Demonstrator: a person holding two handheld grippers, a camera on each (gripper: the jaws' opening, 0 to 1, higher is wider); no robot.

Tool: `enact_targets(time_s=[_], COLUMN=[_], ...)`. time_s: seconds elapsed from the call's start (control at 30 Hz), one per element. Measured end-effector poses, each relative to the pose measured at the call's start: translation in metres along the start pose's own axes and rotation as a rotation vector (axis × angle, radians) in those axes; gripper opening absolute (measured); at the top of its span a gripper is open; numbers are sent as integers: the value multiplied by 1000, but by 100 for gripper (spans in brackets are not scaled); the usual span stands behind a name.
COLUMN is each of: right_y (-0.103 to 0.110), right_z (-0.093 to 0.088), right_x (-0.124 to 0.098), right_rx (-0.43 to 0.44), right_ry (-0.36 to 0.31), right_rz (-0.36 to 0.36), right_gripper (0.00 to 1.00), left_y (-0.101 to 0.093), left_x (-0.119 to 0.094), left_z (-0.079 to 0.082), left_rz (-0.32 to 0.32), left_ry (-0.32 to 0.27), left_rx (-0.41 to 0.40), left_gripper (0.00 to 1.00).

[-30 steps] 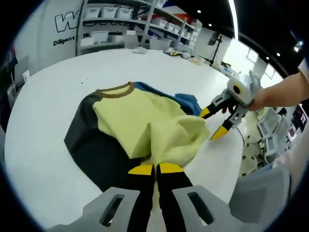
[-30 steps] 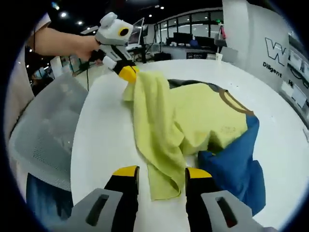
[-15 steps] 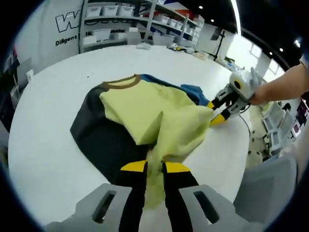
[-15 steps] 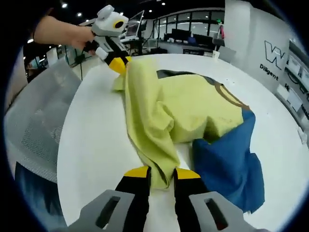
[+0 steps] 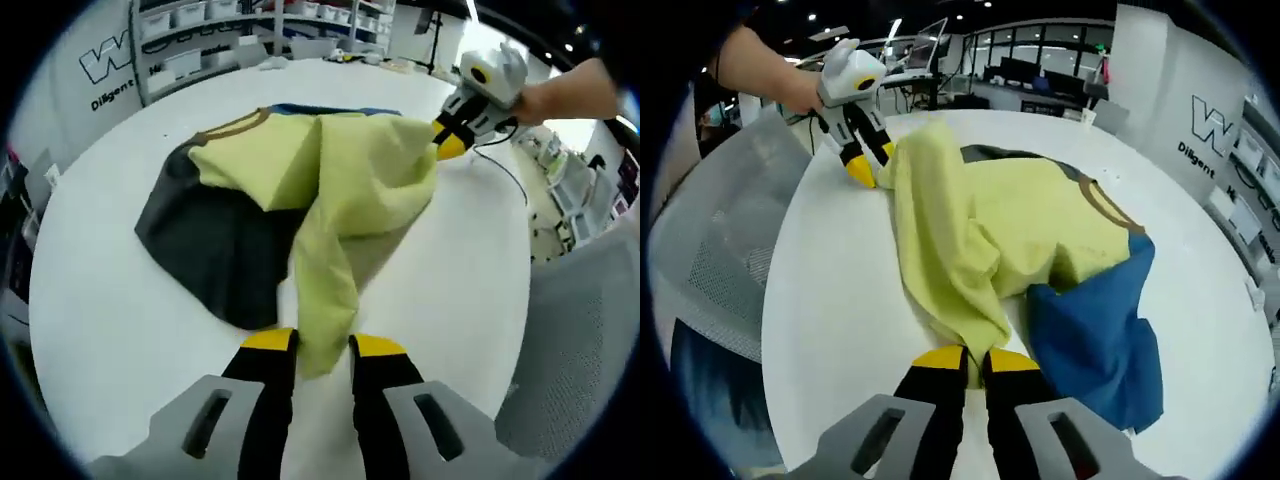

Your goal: Fold the garment on the visible template until the final outline fits inside the template.

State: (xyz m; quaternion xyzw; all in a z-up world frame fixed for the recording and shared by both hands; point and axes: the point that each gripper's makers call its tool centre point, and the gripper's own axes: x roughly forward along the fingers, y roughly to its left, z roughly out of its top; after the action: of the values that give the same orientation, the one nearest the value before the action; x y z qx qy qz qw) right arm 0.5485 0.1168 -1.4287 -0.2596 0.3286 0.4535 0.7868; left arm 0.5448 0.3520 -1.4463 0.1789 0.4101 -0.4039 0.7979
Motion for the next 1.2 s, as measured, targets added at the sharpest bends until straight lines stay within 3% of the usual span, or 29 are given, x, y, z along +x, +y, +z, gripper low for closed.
enact_targets(time_s=[0.1,0.33,0.57,0.83,1.03,1.2], right_y=[1,1,15,51,84,106], right_z=[1,7,6,-7,-24,-38], right_x=[-6,-25,-46,-52,-43,-34], right_rx=[-40,-202,-346,-471,-478,-436], right_ry=[4,33,66,128,176,206], right_rz=[-6,-26,0,66,128,176], right_gripper=[0,0,0,0,0,0], left_y=[0,-5,-18,-34,-49,-55], left_x=[-1,-22,-52,-59,-63,-61], left_z=[2,7,7,-20,-43,-67], left_rz=[-15,-63,-118,-134,-148,-143], left_ry=[1,-16,-21,37,69,134], left_rx=[11,-17,-21,9,-31,-15], left_gripper=[1,1,1,1,1,2])
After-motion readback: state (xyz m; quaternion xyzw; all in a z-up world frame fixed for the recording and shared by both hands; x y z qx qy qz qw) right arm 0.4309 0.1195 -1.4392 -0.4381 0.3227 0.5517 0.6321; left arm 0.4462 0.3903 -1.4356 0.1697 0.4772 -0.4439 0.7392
